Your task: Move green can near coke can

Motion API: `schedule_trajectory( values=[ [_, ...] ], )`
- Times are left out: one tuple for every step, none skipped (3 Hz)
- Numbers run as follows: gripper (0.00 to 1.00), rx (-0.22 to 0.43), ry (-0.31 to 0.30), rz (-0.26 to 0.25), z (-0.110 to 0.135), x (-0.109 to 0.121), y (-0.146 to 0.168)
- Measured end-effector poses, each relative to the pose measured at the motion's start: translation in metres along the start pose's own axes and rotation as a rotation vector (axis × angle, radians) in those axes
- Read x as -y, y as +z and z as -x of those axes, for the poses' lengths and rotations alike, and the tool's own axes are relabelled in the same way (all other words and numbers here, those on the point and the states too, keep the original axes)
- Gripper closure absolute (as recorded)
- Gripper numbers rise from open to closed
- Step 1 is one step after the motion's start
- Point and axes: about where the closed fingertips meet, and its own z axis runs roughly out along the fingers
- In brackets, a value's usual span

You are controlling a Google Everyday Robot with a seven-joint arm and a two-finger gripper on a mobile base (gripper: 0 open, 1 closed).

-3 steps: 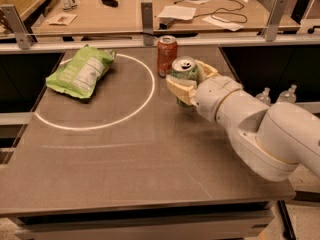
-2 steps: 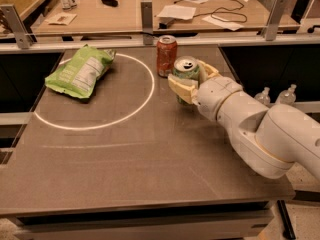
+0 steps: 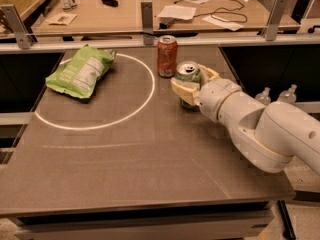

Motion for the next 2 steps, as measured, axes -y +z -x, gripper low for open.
schedule_trajectory(
  values=[
    [1.00,-0.023,0.028,-0.034,-0.010,0.015,0.002],
    [1.00,-0.007,0.064,-0.067,-0.010,0.030,0.007]
  ],
)
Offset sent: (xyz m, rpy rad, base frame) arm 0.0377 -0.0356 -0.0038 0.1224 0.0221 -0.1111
